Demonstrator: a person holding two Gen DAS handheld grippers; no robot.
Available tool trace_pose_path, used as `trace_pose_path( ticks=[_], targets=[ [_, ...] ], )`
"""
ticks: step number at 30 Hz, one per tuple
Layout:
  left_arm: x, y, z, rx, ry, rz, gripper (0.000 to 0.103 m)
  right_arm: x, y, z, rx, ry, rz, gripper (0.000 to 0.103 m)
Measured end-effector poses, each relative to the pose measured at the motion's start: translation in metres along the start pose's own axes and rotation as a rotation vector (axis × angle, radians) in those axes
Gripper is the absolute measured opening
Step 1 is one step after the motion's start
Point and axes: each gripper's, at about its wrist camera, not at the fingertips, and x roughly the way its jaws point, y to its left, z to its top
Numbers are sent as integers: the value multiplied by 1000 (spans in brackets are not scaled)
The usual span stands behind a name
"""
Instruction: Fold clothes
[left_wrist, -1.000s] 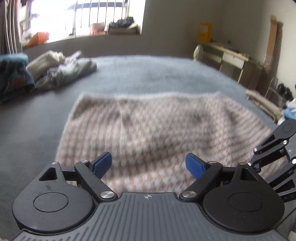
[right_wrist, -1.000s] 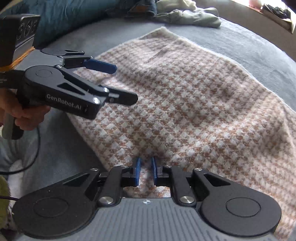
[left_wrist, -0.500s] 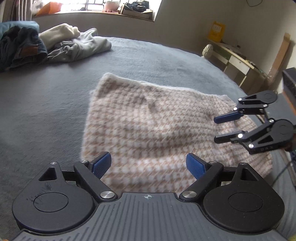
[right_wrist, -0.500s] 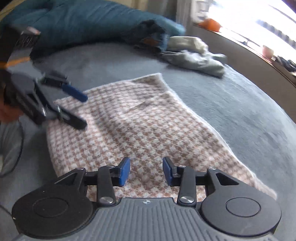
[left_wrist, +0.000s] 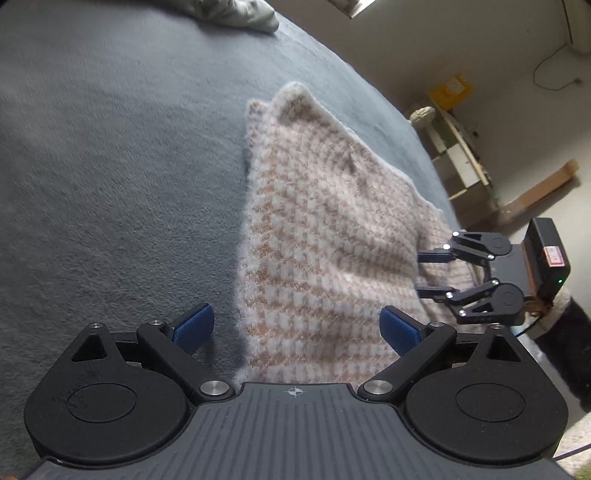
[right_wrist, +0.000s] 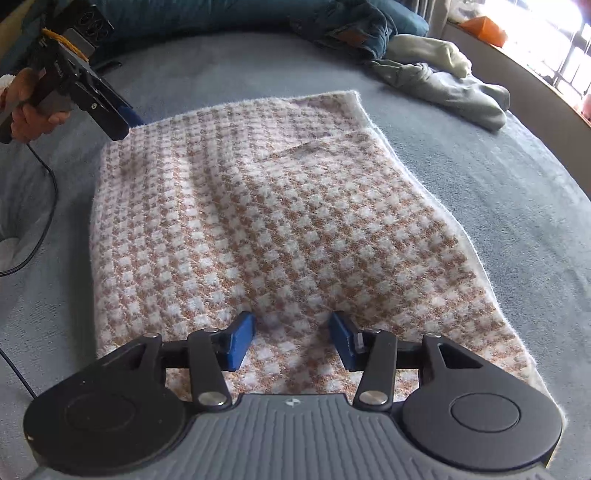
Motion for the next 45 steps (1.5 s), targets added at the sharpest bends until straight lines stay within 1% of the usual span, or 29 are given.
trace_pose_path(
  ticks=[4, 7, 8, 12, 15, 18, 21, 24, 26, 28, 29, 30, 31, 32, 34, 37, 41, 45],
  targets=[
    [18, 13, 11, -87, 11, -66, 99, 1, 1, 2, 17, 12, -10, 50],
    [25, 7, 16, -61, 13, -92, 100, 1, 1, 2, 29, 15, -18, 51],
    [28, 7, 17, -58, 16, -111, 100, 1, 1, 2, 30, 17, -20, 51],
    [42, 17, 20, -120, 40, -223, 101, 3, 1, 4, 35, 29, -27, 51],
    [48, 19, 25, -147, 41, -261, 101, 4, 2, 5, 38, 33, -33, 51],
    [55, 13, 29, -153, 22, -251, 101, 4, 1, 4, 48, 30, -34, 52],
    [63, -1, 27, -89, 19, -204, 101, 5, 0, 3, 62, 21, -33, 52],
    [66, -19, 21, 19, 43, -144, 100, 4, 1, 3, 63, 16, -35, 52],
    [67, -25, 22, 43, 54, -113, 94, 4, 1, 2, 63, 11, -36, 52],
    [66, -21, 26, 3, 53, -78, 73, 4, 1, 1, 64, 5, -35, 52],
    [65, -18, 28, -22, 53, -63, 65, 3, 1, 0, 65, 2, -35, 52],
    [64, -15, 29, -46, 52, -48, 54, 3, 1, 0, 65, -1, -35, 52],
    [64, -14, 32, -60, 53, -47, 47, 3, 1, -1, 65, -4, -34, 52],
    [62, -15, 32, -64, 47, -44, 44, 3, 1, -1, 66, -6, -34, 52],
    [58, -23, 32, -42, 31, -26, 34, 2, 1, -2, 65, -11, -34, 52],
    [52, -34, 33, -35, 3, -14, 25, 2, 1, -5, 65, -22, -34, 52],
    [39, -53, 37, -35, -32, -34, 22, -1, 3, -12, 72, -51, -38, 52],
    [31, -88, 43, 20, -60, -39, 22, -5, 5, -19, 74, -78, -43, 52]
  ],
)
